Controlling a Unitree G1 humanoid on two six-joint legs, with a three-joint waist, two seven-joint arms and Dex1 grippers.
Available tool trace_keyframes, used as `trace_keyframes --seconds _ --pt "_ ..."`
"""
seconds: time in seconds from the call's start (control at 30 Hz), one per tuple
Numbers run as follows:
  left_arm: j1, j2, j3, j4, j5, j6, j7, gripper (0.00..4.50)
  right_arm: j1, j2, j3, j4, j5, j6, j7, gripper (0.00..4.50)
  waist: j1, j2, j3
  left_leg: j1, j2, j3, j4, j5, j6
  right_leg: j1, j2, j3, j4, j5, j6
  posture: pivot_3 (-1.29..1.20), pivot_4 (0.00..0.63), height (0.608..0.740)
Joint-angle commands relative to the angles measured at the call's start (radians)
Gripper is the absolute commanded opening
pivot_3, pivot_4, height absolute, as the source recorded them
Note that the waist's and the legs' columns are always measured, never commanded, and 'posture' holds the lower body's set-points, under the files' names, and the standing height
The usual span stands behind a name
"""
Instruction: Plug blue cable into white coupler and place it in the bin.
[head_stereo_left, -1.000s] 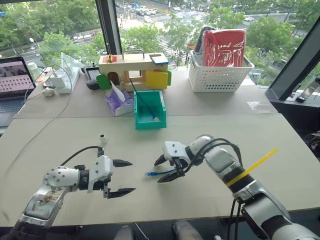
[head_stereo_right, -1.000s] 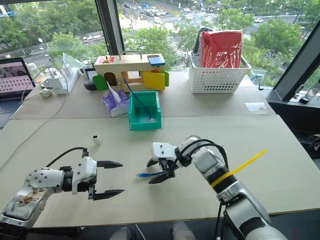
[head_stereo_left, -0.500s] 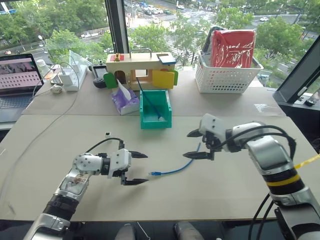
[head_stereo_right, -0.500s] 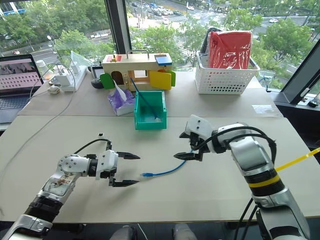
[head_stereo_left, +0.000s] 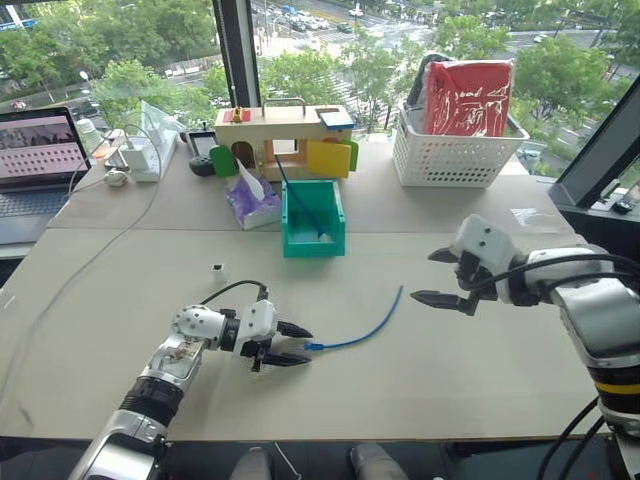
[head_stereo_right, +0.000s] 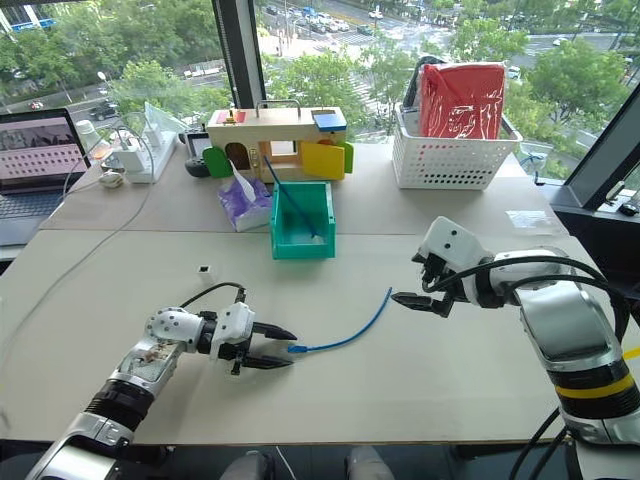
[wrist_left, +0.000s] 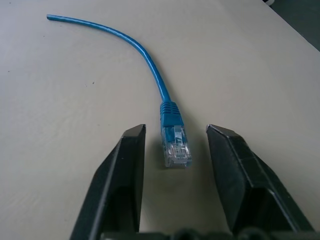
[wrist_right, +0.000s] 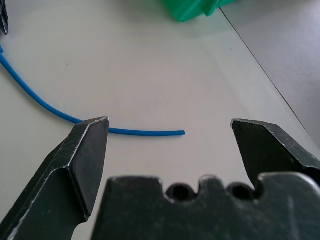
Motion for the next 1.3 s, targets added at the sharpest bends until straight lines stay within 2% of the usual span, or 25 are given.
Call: trace_keyframes --seconds 0.03,0.07,0.17,0.23,0.27,0.3,0.4,0.5,0.63,0.97,1.13,1.3 --pt "0.003 0.007 -0.011 -0.013 0.015 -0.011 -0.002 0.39 0.017 -0.007 -0.109 -0.116 0.127 0.160 -0.007 4.50 0.000 0.000 0.000 0.000 0.000 0.000 0.000 0.000 0.000 0.000 0.000 0.000 0.000 0.000 0.000 0.00 0.150 0.740" --pt "0.004 0.007 -0.008 -0.011 0.017 -0.010 0.003 0.09 0.023 0.002 -0.129 -0.136 0.160 0.199 -0.014 4.50 0.000 0.000 0.000 0.000 0.000 0.000 0.000 0.000 0.000 0.000 0.000 0.000 0.000 0.000 0.000 0.00 0.150 0.740" --pt "-0.008 -0.021 0.027 -0.022 -0.006 0.031 0.063 0.08 0.068 0.157 -0.267 -0.264 0.310 0.469 -0.093 4.50 -0.002 0.000 0.000 0.000 0.000 -0.001 0.000 0.000 0.000 0.001 0.000 -0.001 0.000 0.000 0.000 0.00 0.150 0.740" --pt "-0.014 -0.040 0.043 -0.031 -0.022 0.057 0.095 0.08 0.084 0.224 -0.318 -0.322 0.360 0.573 -0.131 4.50 0.002 0.000 0.000 0.000 0.000 -0.003 0.001 0.000 0.000 0.001 0.000 -0.002 0.000 0.000 0.000 0.00 0.150 0.740" --pt "-0.014 -0.056 0.051 -0.051 -0.039 0.086 0.111 0.08 0.092 0.299 -0.365 -0.348 0.374 0.650 -0.168 4.50 0.004 0.000 0.000 -0.001 0.000 -0.004 0.002 0.000 0.000 0.001 0.000 -0.003 0.001 0.000 0.000 0.00 0.150 0.740" --pt "-0.011 -0.082 0.061 -0.084 -0.065 0.129 0.141 0.08 0.120 0.418 -0.424 -0.377 0.380 0.702 -0.249 4.50 0.005 0.000 0.000 -0.002 -0.001 -0.004 0.003 0.000 0.000 0.001 0.000 -0.003 0.001 0.000 0.000 0.00 0.150 0.740" --pt "0.007 -0.156 0.079 -0.180 -0.114 0.233 0.236 0.08 0.228 0.658 -0.515 -0.458 0.446 0.745 -0.417 4.50 0.015 0.000 -0.001 -0.003 -0.001 -0.008 0.004 0.000 0.000 0.001 0.000 -0.006 0.001 0.000 0.000 0.00 0.150 0.740" --pt "0.063 -0.205 0.063 -0.299 -0.164 0.387 0.312 0.08 0.238 0.917 -0.618 -0.474 0.462 0.745 -0.617 4.50 0.017 0.003 -0.003 -0.006 -0.001 -0.009 0.004 0.000 0.000 -0.001 0.000 -0.007 0.001 0.000 0.000 0.00 0.150 0.740" --pt "0.137 -0.240 0.048 -0.392 -0.176 0.529 0.421 0.08 0.360 1.098 -0.694 -0.537 0.539 0.745 -0.750 4.50 0.010 0.009 -0.005 -0.005 -0.001 -0.009 0.004 0.000 0.000 0.000 0.000 -0.007 0.003 0.000 0.000 0.00 0.150 0.740" --pt "0.188 -0.259 0.024 -0.533 -0.212 0.643 0.499 0.08 0.463 1.198 -0.677 -0.544 0.734 0.745 -0.998 4.50 -0.012 0.012 -0.007 -0.001 -0.002 -0.010 0.003 0.001 -0.001 0.001 0.000 -0.007 0.006 -0.005 0.004 0.00 0.150 0.740" --pt "0.211 -0.276 0.010 -0.574 -0.221 0.657 0.530 0.08 0.458 1.223 -0.686 -0.494 0.864 0.745 -1.114 4.50 -0.012 0.013 -0.008 -0.001 -0.002 -0.011 0.003 0.001 -0.001 0.001 0.000 -0.007 0.006 -0.006 0.005 0.00 0.150 0.740" --pt "0.227 -0.298 -0.004 -0.598 -0.231 0.676 0.554 0.08 0.471 1.189 -0.669 -0.425 1.042 0.720 -1.240 4.50 -0.010 0.013 -0.008 -0.001 -0.002 -0.011 0.003 0.001 -0.001 0.001 0.000 -0.007 0.006 -0.006 0.005 0.00 0.150 0.740"
